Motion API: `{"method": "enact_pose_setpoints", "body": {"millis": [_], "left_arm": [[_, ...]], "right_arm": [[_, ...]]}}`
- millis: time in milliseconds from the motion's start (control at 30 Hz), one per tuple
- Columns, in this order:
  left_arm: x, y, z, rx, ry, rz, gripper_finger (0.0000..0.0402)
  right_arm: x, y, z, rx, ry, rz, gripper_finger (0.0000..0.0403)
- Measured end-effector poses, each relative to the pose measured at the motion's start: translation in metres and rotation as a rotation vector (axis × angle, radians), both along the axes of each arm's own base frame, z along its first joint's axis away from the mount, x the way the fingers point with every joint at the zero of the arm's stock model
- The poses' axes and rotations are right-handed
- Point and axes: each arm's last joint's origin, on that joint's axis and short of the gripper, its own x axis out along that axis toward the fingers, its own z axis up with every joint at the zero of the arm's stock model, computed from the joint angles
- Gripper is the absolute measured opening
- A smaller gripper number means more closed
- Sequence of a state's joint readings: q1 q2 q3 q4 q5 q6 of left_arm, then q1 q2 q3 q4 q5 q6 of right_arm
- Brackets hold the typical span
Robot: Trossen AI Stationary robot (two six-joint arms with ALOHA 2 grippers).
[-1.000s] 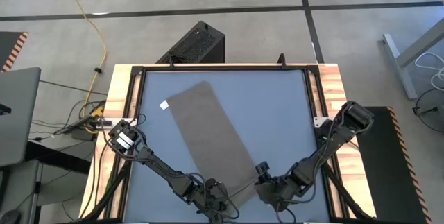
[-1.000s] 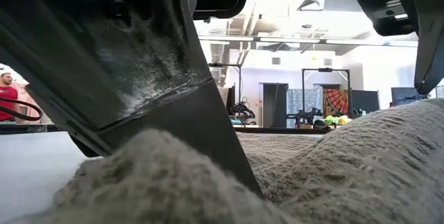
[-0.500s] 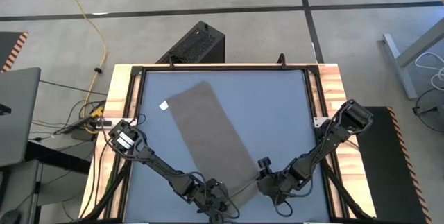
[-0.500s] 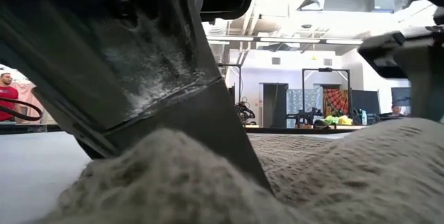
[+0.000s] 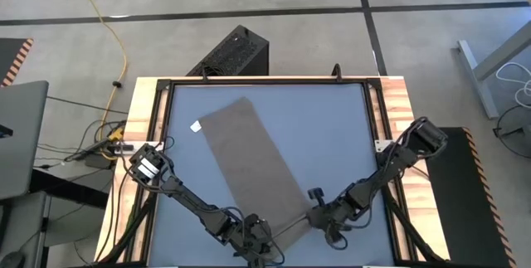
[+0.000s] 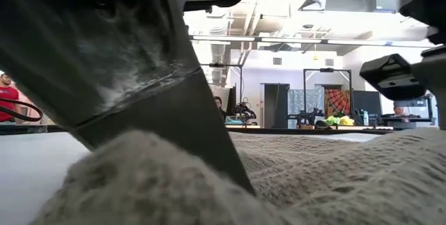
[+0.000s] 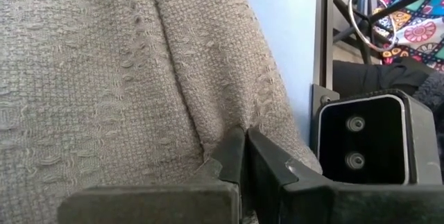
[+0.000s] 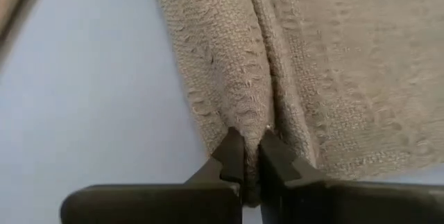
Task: Roll towel into tight, uniform cylinder
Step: Roll the gray towel
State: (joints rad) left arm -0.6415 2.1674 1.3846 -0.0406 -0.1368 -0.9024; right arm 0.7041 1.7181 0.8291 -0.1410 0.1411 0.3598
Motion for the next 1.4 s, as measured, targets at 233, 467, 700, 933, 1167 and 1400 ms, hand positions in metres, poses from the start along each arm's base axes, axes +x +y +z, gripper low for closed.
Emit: {"method": "enact_pose_setpoints", "body": {"millis": [233,467,700,933,1167,1400], "left_arm": [[-0.001,-0.002,0.007,-0.009,-0.021,-0.024,0.0000],[-0.008,-0.003,0.020,0.079,-0.059,0.002,0.0001],[-0.027,-0.010,0.057,0.217,-0.189,0.051,0.0019],[-0.022,-0.031,0.045,0.271,-0.358,-0.025,0.0076],[-0.017,-0.022,0.022,0.331,-0.260,-0.035,0.0159],[-0.019,-0.016,0.018,0.385,-0.213,-0.022,0.0190]], "right_arm": [[0.022,-0.030,0.000,0.313,0.226,-0.059,0.0031],[0.038,-0.062,-0.001,0.441,0.309,-0.142,0.0031],[0.043,-0.076,-0.001,0.442,0.313,-0.193,0.0035],[0.049,-0.088,-0.001,0.451,0.302,-0.260,0.0037],[0.051,-0.095,-0.001,0.476,0.311,-0.303,0.0038],[0.051,-0.094,-0.001,0.491,0.324,-0.294,0.0039]]}}
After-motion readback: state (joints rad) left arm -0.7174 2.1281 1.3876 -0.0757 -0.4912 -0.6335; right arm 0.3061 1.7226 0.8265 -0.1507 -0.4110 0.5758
